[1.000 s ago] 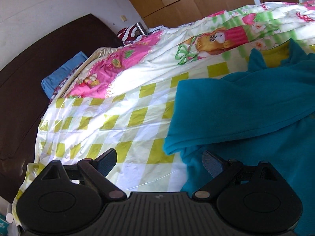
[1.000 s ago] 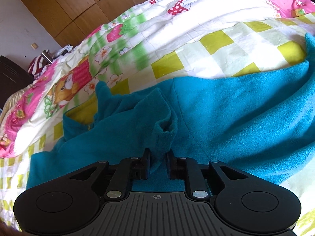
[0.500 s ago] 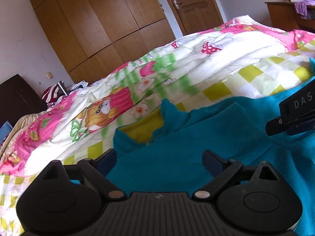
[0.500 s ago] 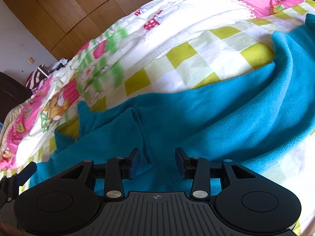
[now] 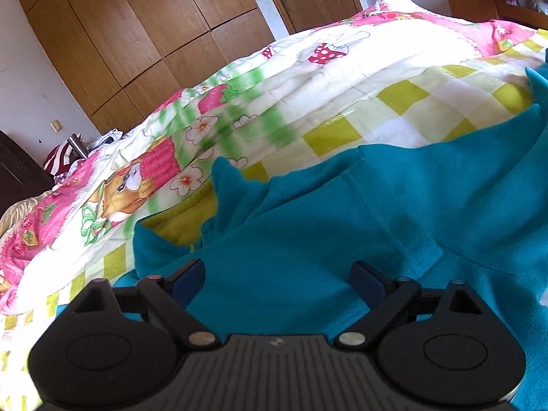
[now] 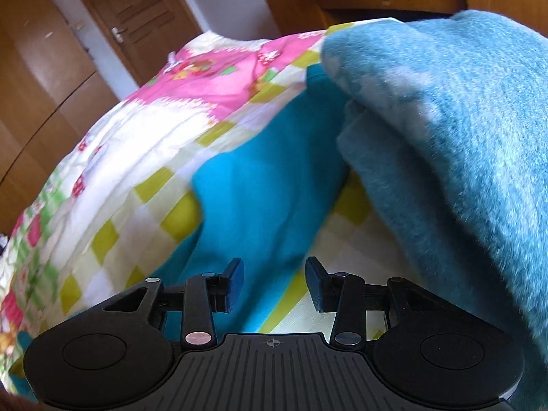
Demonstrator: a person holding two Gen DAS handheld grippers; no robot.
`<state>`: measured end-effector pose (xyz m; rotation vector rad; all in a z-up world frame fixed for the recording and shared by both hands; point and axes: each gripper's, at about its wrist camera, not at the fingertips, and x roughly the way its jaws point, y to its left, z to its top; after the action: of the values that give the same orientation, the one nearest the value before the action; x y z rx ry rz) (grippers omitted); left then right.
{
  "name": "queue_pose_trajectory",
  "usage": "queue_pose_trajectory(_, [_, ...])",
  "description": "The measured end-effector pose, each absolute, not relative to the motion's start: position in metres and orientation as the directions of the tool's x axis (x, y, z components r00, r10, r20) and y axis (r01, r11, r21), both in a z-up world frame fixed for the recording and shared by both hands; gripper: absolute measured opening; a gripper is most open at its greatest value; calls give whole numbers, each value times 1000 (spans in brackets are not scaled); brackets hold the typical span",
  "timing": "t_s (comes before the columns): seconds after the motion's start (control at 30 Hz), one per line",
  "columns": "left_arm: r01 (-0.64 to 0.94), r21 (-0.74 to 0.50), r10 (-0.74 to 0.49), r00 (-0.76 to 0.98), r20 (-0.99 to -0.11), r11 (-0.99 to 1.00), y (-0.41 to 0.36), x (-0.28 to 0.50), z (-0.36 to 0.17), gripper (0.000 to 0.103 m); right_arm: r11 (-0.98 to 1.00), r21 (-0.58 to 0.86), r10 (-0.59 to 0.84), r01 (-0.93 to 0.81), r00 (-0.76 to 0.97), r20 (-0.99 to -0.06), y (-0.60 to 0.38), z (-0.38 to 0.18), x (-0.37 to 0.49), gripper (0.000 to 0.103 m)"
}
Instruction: Fold small clothes
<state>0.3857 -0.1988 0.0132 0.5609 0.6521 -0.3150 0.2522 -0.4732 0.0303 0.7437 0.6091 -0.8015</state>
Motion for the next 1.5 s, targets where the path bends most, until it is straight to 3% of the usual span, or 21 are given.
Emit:
queue_pose_trajectory(0.03, [450, 395, -102, 752, -651, 801, -203, 385, 11, 103, 446, 359, -420, 820, 546, -724, -481, 26, 253, 34])
queue_pose_trajectory(0.13, [454, 402, -100, 752, -651, 795, -210, 384, 8, 103, 363, 432, -400, 826, 556, -728, -504, 11, 257, 33])
queue_pose_trajectory(0.27, [450, 387, -96, 741, -664, 805, -211, 388, 7, 103, 318, 498, -426, 807, 591, -685, -514, 3, 264, 40])
queue_pose_trajectory(0.43, [437, 382, -86, 741, -665, 815, -212, 387, 4, 103, 281, 552, -461, 785, 615, -640, -526, -8, 273, 40])
queue_pose_trajectory(0.5, [427, 406, -71, 754, -653, 808, -215, 385, 2, 103, 286, 551, -475, 784, 616, -629, -532, -10, 277, 32])
queue_pose_trajectory(0.57, [415, 437, -51, 769, -637, 798, -219, 380, 0, 103, 288, 566, -453, 773, 630, -631, -536, -7, 278, 15])
queue_pose_trajectory(0.67, [395, 467, -23, 782, -623, 791, -223, 376, 0, 103, 303, 610, -402, 732, 678, -615, -540, 11, 276, 8])
queue_pose_trajectory(0.8, [375, 447, -6, 772, -636, 812, -226, 378, 5, 103, 442, 585, -421, 680, 733, -534, -531, 62, 277, 8])
queue_pose_trajectory(0.9, [384, 393, -49, 764, -643, 836, -216, 379, 7, 103, 627, 491, -455, 605, 796, -401, -489, 120, 282, 8])
queue_pose_trajectory(1.03, [402, 325, -96, 741, -665, 856, -179, 374, 16, 103, 880, 304, -284, 366, 916, -282, -387, 168, 324, 7])
queue_pose_trajectory(1.17, [371, 279, -80, 713, -696, 886, -113, 358, 35, 103, 998, -49, 15, -35, 936, -351, -252, 149, 367, 7])
queue_pose_trajectory(1.23, [346, 299, -44, 716, -697, 889, -81, 344, 39, 103, 932, -262, 101, -249, 876, -471, -188, 109, 377, 8])
queue_pose_trajectory(1.3, [316, 330, 2, 720, -694, 890, -55, 330, 39, 103, 829, -359, 165, -429, 801, -576, -145, 71, 370, 8])
queue_pose_trajectory(1.37, [281, 342, 47, 708, -705, 897, -33, 317, 34, 103, 755, -427, 155, -498, 768, -621, -124, 46, 359, 8])
queue_pose_trajectory(1.5, [233, 322, 94, 661, -745, 918, -11, 305, 20, 103, 778, -349, 128, -522, 676, -726, -111, 36, 339, 11])
